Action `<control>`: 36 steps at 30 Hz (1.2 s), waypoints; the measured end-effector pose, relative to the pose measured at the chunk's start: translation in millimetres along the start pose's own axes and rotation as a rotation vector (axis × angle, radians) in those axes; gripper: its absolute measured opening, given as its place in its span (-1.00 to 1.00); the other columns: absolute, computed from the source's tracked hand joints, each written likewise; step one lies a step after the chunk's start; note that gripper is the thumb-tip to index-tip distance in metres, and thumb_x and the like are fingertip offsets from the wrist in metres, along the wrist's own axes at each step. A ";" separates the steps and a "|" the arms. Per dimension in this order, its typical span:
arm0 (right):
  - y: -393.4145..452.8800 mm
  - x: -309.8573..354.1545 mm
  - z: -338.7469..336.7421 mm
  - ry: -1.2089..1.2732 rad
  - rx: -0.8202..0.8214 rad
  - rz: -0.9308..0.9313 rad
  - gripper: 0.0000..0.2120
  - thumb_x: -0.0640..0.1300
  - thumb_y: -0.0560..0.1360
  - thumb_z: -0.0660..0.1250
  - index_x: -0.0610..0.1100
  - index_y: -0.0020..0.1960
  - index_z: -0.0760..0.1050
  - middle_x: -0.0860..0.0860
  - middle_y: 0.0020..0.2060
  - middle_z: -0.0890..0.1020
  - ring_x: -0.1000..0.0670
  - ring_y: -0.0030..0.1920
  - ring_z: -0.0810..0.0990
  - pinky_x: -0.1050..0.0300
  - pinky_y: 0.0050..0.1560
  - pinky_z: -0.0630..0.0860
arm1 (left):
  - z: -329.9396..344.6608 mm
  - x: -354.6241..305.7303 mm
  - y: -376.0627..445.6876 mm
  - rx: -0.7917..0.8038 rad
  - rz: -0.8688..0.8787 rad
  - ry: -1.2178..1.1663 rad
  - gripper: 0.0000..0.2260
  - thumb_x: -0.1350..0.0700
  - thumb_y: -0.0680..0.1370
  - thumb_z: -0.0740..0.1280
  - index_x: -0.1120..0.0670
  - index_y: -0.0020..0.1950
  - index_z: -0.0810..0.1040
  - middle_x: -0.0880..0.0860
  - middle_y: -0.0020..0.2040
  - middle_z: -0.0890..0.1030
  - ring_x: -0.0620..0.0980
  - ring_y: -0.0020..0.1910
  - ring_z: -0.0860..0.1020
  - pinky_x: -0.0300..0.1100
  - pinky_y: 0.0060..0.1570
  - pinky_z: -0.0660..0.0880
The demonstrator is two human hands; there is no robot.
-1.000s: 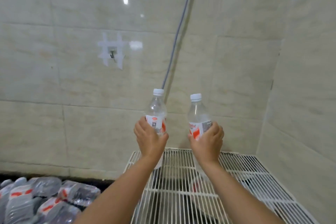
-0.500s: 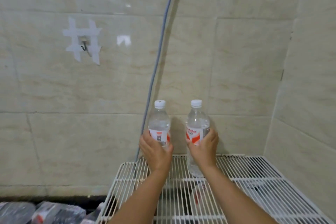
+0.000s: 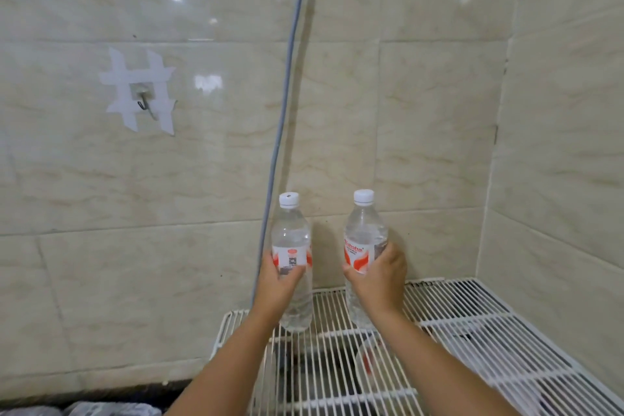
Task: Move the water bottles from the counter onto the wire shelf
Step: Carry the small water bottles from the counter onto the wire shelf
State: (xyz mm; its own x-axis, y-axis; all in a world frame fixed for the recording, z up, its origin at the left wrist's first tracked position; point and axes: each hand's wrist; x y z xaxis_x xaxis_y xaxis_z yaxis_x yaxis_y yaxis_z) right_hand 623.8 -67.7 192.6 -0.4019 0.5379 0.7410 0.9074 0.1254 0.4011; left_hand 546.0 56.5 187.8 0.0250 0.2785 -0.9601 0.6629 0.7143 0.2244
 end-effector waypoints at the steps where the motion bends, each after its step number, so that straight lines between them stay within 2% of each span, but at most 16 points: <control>1: -2.1 4.6 -2.2 -0.087 -0.001 -0.013 -0.21 0.09 0.34 0.45 -0.28 0.34 0.15 -0.20 0.28 0.37 -0.14 0.28 0.36 0.09 0.25 0.35 | -0.8 -1.4 0.2 -0.028 0.015 0.050 -0.56 0.18 0.44 0.40 0.17 0.26 0.34 0.13 0.13 0.51 0.06 0.09 0.50 -0.06 0.09 0.47; 4: -4.5 9.9 -11.3 -0.205 0.074 -0.020 -0.13 0.17 0.32 0.44 -0.28 0.37 0.12 -0.20 0.31 0.33 -0.16 0.30 0.35 0.05 0.26 0.35 | 0.2 -3.6 -2.1 -0.105 0.029 0.268 -0.40 -0.05 0.33 0.48 0.17 0.25 0.36 0.16 0.16 0.46 0.13 0.19 0.44 0.05 0.18 0.45; 7: 6.4 -1.6 -23.3 -0.033 0.182 -0.020 -0.11 0.14 0.27 0.49 -0.21 0.39 0.14 -0.14 0.30 0.37 -0.14 0.29 0.39 -0.06 0.28 0.39 | -0.2 -7.1 -6.1 -0.179 -0.003 0.322 -0.33 -0.05 0.36 0.47 0.22 0.31 0.27 0.20 0.21 0.36 0.16 0.24 0.34 0.00 0.23 0.35; 10: 20.9 -13.3 -39.1 0.346 0.467 -0.030 -0.24 -0.20 0.34 0.48 -0.14 0.40 0.13 -0.11 0.29 0.42 -0.04 0.18 0.47 -0.02 0.25 0.42 | 0.7 1.6 -4.0 -0.112 -0.003 0.280 -0.32 -0.04 0.33 0.48 0.18 0.31 0.27 0.15 0.20 0.37 0.11 0.24 0.35 0.03 0.25 0.40; 11: 25.0 -14.3 -43.1 0.398 0.562 -0.026 -0.25 -0.31 0.36 0.44 -0.15 0.42 0.10 -0.12 0.28 0.43 -0.02 0.16 0.46 0.01 0.24 0.42 | 1.7 5.8 -1.5 -0.086 0.014 0.257 -0.30 -0.08 0.28 0.48 0.13 0.30 0.29 0.11 0.19 0.41 0.10 0.23 0.40 0.06 0.22 0.44; 13: 31.9 -13.8 -46.5 0.381 0.649 -0.046 -0.27 -0.39 0.37 0.38 -0.15 0.42 0.11 -0.13 0.26 0.45 -0.04 0.16 0.47 0.00 0.26 0.41 | 3.7 12.5 4.7 -0.086 -0.001 0.198 -0.33 -0.09 0.23 0.48 0.08 0.25 0.35 0.10 0.14 0.49 0.10 0.15 0.51 0.07 0.11 0.53; 15: 31.8 -10.9 -44.7 0.343 0.612 -0.061 -0.28 -0.33 0.35 0.43 -0.15 0.40 0.16 -0.11 0.27 0.45 -0.05 0.21 0.46 0.00 0.28 0.40 | 4.3 8.3 2.3 -0.131 0.003 0.171 -0.43 0.05 0.30 0.51 0.10 0.24 0.37 0.11 0.11 0.51 0.06 0.07 0.54 -0.04 0.07 0.53; 17: 22.6 -6.5 -39.3 0.264 0.433 -0.071 -0.30 -0.21 0.31 0.50 -0.19 0.33 0.21 -0.10 0.23 0.44 -0.08 0.22 0.45 0.04 0.23 0.42 | 6.5 4.5 -1.4 -0.205 0.025 0.191 -0.45 0.09 0.32 0.51 0.14 0.23 0.37 0.14 0.12 0.48 0.06 0.04 0.50 -0.10 0.02 0.49; 20: -0.7 2.1 -26.2 0.067 0.079 -0.071 -0.31 -0.04 0.26 0.54 -0.26 0.20 0.26 -0.15 0.16 0.41 -0.13 0.19 0.41 0.06 0.17 0.39 | 14.3 -5.2 -11.5 -0.332 0.037 0.266 -0.36 0.05 0.32 0.52 0.22 0.27 0.32 0.20 0.20 0.42 0.15 0.19 0.41 -0.02 0.15 0.40; 22: -12.4 6.4 -19.8 -0.033 -0.009 -0.043 -0.30 0.04 0.29 0.51 -0.27 0.22 0.24 -0.17 0.21 0.38 -0.13 0.24 0.36 0.09 0.20 0.35 | 18.3 -7.0 -16.7 -0.370 0.006 0.307 -0.33 0.04 0.33 0.51 0.24 0.30 0.28 0.22 0.25 0.38 0.18 0.25 0.36 -0.02 0.21 0.35; 26: -16.0 5.5 -18.7 -0.096 0.008 -0.052 -0.24 0.11 0.31 0.47 -0.25 0.29 0.19 -0.18 0.26 0.33 -0.13 0.26 0.33 0.10 0.21 0.34 | 16.2 -6.4 -19.1 -0.323 0.002 0.350 -0.33 0.01 0.36 0.48 0.22 0.32 0.24 0.21 0.25 0.36 0.18 0.24 0.37 0.00 0.18 0.38; 29: -16.0 0.4 -21.3 -0.043 0.111 -0.030 -0.24 -0.02 0.33 0.48 -0.24 0.34 0.13 -0.19 0.27 0.32 -0.15 0.25 0.36 0.06 0.18 0.38 | 9.9 -2.2 -17.5 -0.260 0.029 0.352 -0.34 -0.01 0.37 0.46 0.17 0.33 0.24 0.16 0.21 0.38 0.13 0.17 0.43 -0.05 0.05 0.47; 32: -15.3 0.7 -20.0 -0.033 0.110 -0.028 -0.26 -0.07 0.34 0.49 -0.26 0.34 0.15 -0.19 0.26 0.36 -0.16 0.23 0.41 0.06 0.15 0.43 | 9.6 1.8 -18.4 -0.269 0.075 0.340 -0.40 0.02 0.36 0.48 0.16 0.29 0.29 0.14 0.16 0.41 0.09 0.09 0.48 -0.14 -0.07 0.48; 36: -11.8 5.7 -8.4 -0.020 0.079 -0.017 -0.29 -0.08 0.35 0.48 -0.27 0.33 0.17 -0.18 0.26 0.37 -0.15 0.24 0.40 0.06 0.15 0.43 | 18.6 1.1 -12.0 -0.299 0.041 0.280 -0.42 0.04 0.37 0.47 0.18 0.27 0.31 0.16 0.16 0.42 0.13 0.09 0.50 -0.01 0.01 0.54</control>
State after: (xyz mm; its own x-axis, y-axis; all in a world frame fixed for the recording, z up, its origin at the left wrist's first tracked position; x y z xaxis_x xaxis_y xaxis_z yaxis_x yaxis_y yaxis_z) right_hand 609.8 -73.1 196.7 -0.4156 0.5514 0.7233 0.9077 0.1998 0.3691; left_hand 552.0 36.2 181.0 -0.1850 0.4452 -0.8761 0.4176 0.8426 0.3400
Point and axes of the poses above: each hand's wrist, its own y-axis towards the middle knuckle, its own z-axis out of the palm, x = y × z
